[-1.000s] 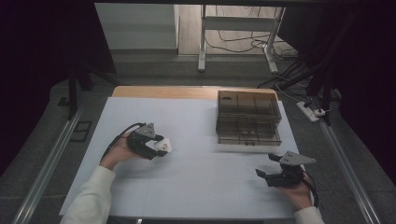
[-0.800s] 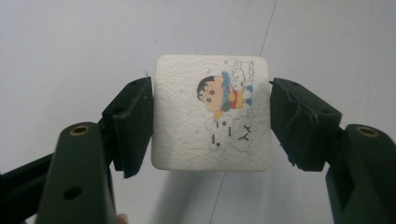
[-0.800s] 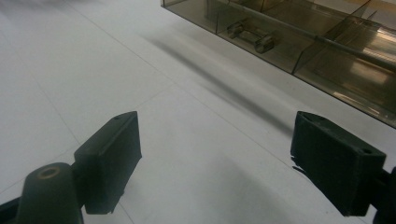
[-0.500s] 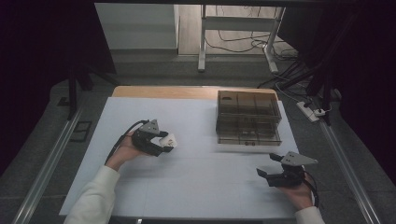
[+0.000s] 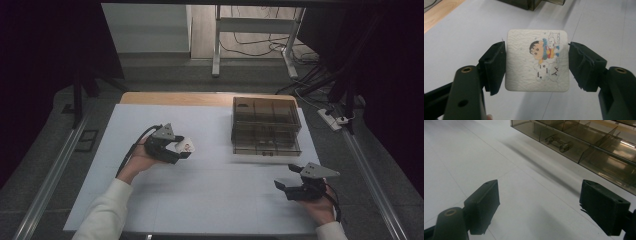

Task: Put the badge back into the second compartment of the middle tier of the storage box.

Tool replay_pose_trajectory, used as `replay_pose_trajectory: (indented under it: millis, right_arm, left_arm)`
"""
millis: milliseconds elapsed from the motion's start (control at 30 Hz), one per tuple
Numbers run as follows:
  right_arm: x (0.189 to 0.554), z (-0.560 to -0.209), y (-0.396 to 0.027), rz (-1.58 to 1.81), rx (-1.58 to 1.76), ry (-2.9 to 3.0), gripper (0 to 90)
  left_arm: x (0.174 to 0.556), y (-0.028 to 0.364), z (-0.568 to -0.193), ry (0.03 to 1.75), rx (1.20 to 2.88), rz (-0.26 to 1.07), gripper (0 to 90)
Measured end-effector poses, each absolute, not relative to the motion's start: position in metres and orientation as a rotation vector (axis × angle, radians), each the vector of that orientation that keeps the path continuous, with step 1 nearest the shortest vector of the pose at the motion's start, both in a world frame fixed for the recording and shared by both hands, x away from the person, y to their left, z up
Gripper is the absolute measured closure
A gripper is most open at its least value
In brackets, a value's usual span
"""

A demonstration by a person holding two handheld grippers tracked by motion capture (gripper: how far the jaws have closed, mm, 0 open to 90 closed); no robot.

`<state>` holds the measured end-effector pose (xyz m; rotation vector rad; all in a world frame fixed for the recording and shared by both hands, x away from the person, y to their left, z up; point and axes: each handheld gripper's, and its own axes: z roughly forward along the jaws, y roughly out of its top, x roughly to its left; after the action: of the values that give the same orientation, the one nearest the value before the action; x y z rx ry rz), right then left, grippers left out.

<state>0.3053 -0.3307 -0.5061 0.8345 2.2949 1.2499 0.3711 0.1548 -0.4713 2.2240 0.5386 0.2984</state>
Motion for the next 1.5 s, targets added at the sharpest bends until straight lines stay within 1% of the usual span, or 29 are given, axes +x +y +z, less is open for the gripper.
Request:
replay_pose_trajectory:
  millis: [300, 700, 1033, 1500]
  right_arm:
    - [0.306, -0.505, -0.327, 1.237, 0.818, 2.299, 16.2]
    - [0.303, -0.504, -0.326, 1.236, 0.805, 2.288, 16.2]
    - [0.309, -0.504, -0.325, 1.262, 0.797, 2.288, 16.4]
    - [0.310, -0.506, -0.322, 1.250, 0.799, 2.299, 16.4]
  left_arm:
    - [0.369, 0.145, -0.467, 0.564, 2.212, 0.324, 33.1]
    - [0.368, 0.113, -0.461, 0.531, 2.211, 0.330, 33.1]
    - [0.375, 0.107, -0.460, 0.566, 2.185, 0.332, 33.1]
    - [0.386, 0.074, -0.444, 0.499, 2.156, 0.334, 33.1]
